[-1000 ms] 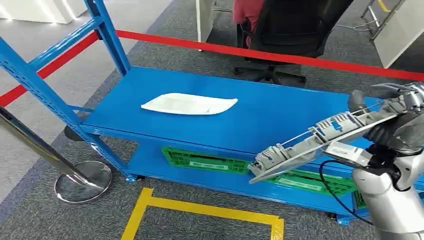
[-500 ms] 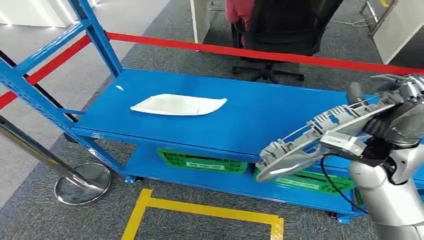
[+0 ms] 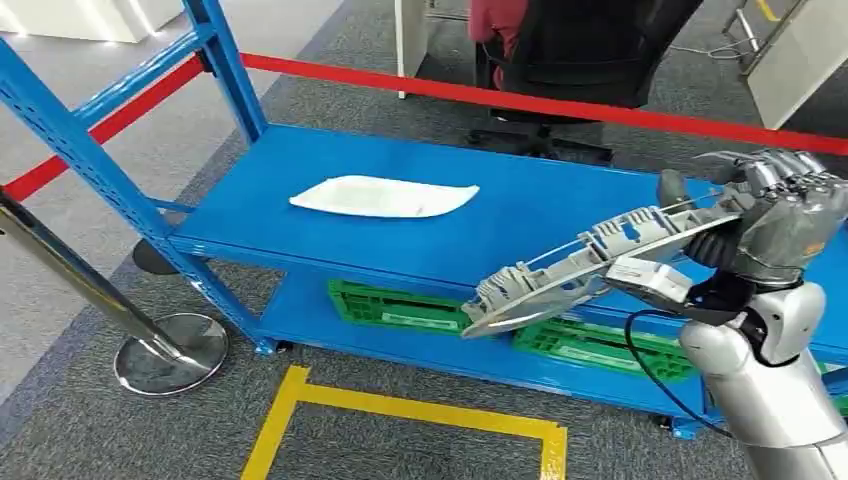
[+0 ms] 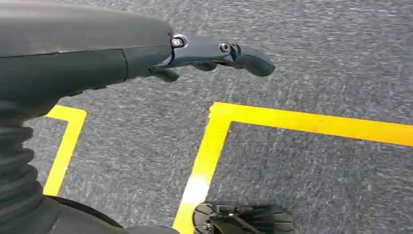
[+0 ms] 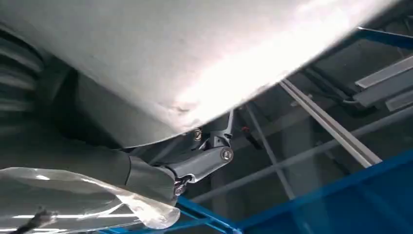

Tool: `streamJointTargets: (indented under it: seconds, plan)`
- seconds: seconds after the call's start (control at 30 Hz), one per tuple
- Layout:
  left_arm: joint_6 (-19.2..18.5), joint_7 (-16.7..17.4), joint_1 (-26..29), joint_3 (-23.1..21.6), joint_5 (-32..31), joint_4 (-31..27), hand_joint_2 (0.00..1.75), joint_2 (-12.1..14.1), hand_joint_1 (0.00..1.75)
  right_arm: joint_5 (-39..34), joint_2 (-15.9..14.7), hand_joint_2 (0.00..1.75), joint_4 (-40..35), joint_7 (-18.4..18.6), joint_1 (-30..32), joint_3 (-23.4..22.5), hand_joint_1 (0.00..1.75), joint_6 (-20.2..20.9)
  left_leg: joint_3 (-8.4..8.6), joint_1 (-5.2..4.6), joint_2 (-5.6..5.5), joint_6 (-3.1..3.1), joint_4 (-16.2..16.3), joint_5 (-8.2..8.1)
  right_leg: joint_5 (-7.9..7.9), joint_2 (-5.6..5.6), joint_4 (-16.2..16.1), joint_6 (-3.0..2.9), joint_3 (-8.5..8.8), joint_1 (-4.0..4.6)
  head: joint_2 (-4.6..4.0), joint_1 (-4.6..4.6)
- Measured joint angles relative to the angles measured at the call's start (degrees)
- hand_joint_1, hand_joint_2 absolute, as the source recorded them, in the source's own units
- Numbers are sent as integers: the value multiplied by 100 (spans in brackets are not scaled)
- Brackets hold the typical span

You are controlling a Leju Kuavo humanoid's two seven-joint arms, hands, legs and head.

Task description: Take the parts from the cabinet and place them on the table.

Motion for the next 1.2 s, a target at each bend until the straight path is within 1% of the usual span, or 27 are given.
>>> streamJointTargets:
  seconds: [0.03, 0.07, 0.1, 0.17, 0.2, 0.23, 0.3, 0.33, 0.37, 0.4, 0.43, 0.5, 0.53, 0.57, 0.67, 0.7, 0.77, 0.83, 0.87, 0.9, 0.97, 1.0, 1.03, 1.07, 1.1, 1.17, 1.2]
  plan:
    - [0, 2, 4, 2, 2, 0, 175, 2, 0, -13, -7, 175, 13, 16, -10, 22, 175, 26, -43, -29, -9, -47, 14, 35, -121, 9, -255, -6, 191, 24, 0, 0]
    - [0, 7, 4, 2, 0, 0, 175, 0, 0, -24, -24, 175, 20, 20, 10, 44, 175, 44, -49, -28, -12, -71, 18, 75, -41, 33, -214, -62, 137, 42, 0, -9]
    - [0, 9, 5, 4, 0, 0, 175, -2, 0, -31, -37, 175, 33, 24, 18, 57, 175, 59, -56, -24, -13, -101, 24, 118, -43, 34, -219, -66, 100, 48, 0, 9]
    - [0, 15, 14, 11, 0, 0, 175, -2, 0, -55, -50, 175, 57, 33, 28, 81, 175, 85, -66, -26, -20, -167, 0, 200, 25, 28, -210, -146, 33, 55, 0, 0]
    - [0, 15, 17, 18, 0, 0, 175, 2, 0, -59, -52, 175, 68, 37, 17, 89, 175, 87, -98, -3, -24, -199, 43, 92, 93, -4, -226, -198, 30, 20, 0, 4]
    - [0, 17, 16, 22, 0, 0, 175, 2, 0, -65, -52, 175, 70, 44, 23, 100, 175, 98, -147, 1, -9, -243, 209, -184, 132, -8, -228, -250, -36, 27, 0, -28]
    - [0, 17, 13, 33, 0, 2, 175, 2, 0, -76, -52, 175, 79, 59, 31, 118, 175, 142, -348, 27, -7, -305, 1049, -861, 247, -15, -217, -283, -162, 39, 0, -40]
    - [-4, 17, 13, 39, 0, 0, 175, 2, 0, -85, -52, 175, 87, 66, 39, 127, 175, 160, -440, 32, -7, -320, 1497, -1065, 297, -18, -208, -285, -235, 46, 2, -46]
    - [-11, 17, 13, 44, 0, 2, 175, 2, 0, -90, -52, 175, 96, 66, 54, 133, 175, 164, -453, 32, -7, -324, 1750, -1129, 341, -23, -196, -287, -309, 50, 0, -39]
    - [-11, 17, 13, 46, 0, 2, 175, 0, 0, -94, -55, 175, 105, 74, 70, 144, 175, 168, -351, 32, -7, -316, 1734, -1052, 385, -25, -176, -284, -388, 54, 0, -44]
    - [-11, 17, 13, 46, -2, 2, 175, 0, 0, -101, -59, 175, 109, 74, 82, 151, 175, 177, -149, 32, -7, -299, 1496, -896, 420, -25, -160, -282, -459, 59, 0, -44]
    - [-11, 17, 8, 46, -4, 2, 175, 0, 0, -120, -81, 175, 116, 81, 88, 162, 175, 184, 576, 17, -10, -202, 439, -585, 501, -18, -144, -270, -556, 77, 2, -44]
    - [-11, 17, -3, 46, -2, 2, 175, 15, 0, -125, -83, 175, 116, 83, 91, 162, 175, 184, 815, -4, -10, -134, 10, -708, 533, -21, -143, -253, -584, 78, 0, -37]
    - [-11, 17, -3, 46, -2, 2, 175, 17, 0, -127, -94, 175, 116, 83, 82, 162, 175, 184, 889, -12, -10, -133, -129, -706, 579, -20, -144, -218, -605, 89, 0, -28]
    - [-11, 17, 3, 48, -7, 2, 175, 15, 0, -131, -103, 175, 116, 83, 98, 173, 175, 192, 819, -68, -10, -73, -142, -593, 706, -26, -204, -93, -613, 43, 0, -35]
    - [-11, 17, 5, 48, -7, 2, 175, 2, 0, -133, -118, 175, 120, 85, 107, 173, 175, 192, 811, -3, 12, -32, -255, -485, 659, -17, -172, -67, -649, 31, 0, -46]
    - [-11, 17, -11, 48, -7, 2, 175, 11, 0, -135, -142, 175, 125, 90, 105, 173, 175, 194, 672, -12, 33, 42, -264, -356, 100, 0, 205, -38, -846, 39, 0, -15]
    - [-11, 20, -7, 50, -4, 2, 175, 0, 0, -138, -151, 175, 131, 90, 119, 175, 175, 197, 493, -21, 33, 44, -249, -232, -465, 1, 1109, 0, -1077, 35, 2, -22]
    - [-11, 20, -7, 50, -4, 2, 175, -2, 0, -138, -151, 175, 138, 90, 135, 175, 175, 197, 397, -22, 34, 38, -237, -165, -548, 2, 1451, 14, -1131, 37, 0, -9]
    - [-11, 20, -5, 50, -4, 2, 175, -11, 0, -138, -153, 175, 148, 90, 147, 175, 175, 197, 304, -20, 35, 29, -221, -105, -427, 1, 1542, 23, -1074, 34, 0, -11]
    - [-11, 20, -6, 50, -4, 2, 175, -17, 0, -138, -162, 175, 151, 90, 151, 175, 175, 197, 129, -1, 35, -7, -172, -11, 22, -2, 1109, 47, -662, 20, 0, -11]
    - [-11, 20, -6, 50, -4, 2, 175, -22, 0, -138, -166, 175, 151, 90, 149, 175, 175, 197, 41, 12, 34, -36, -129, 32, 167, -6, 612, 69, -306, 7, 0, -13]
    - [-11, 20, -9, 50, -4, 2, 175, -13, 0, -140, -166, 175, 151, 90, 144, 177, 175, 197, -18, -1, 29, -75, -64, 63, 15, -4, 70, 105, 36, -20, 0, -4]
    - [-11, 20, -7, 50, -7, 2, 175, -15, 0, -140, -166, 175, 151, 90, 136, 179, 175, 199, -77, -26, 11, -103, -4, 88, -164, 19, -298, 68, 332, 26, 0, 18]
    - [-11, 20, -3, 50, -7, 2, 175, -17, 0, -146, -166, 175, 153, 90, 149, 179, 175, 203, -75, -36, 13, -138, 2, 139, -166, 13, -255, -16, 260, 24, 2, -4]
    - [-9, 20, 1, 50, -7, 2, 175, -15, 0, -166, -166, 175, 153, 101, 162, 181, 175, 212, -92, -23, 11, -183, -10, 221, -137, 15, -227, -84, 161, 48, 0, -4]
    - [-7, 20, 19, 55, -7, 2, 175, -3, 0, -175, -166, 175, 157, 105, 163, 184, 175, 219, -116, -21, 5, -216, -11, 266, -78, -3, -236, -164, 90, 26, 0, 2]
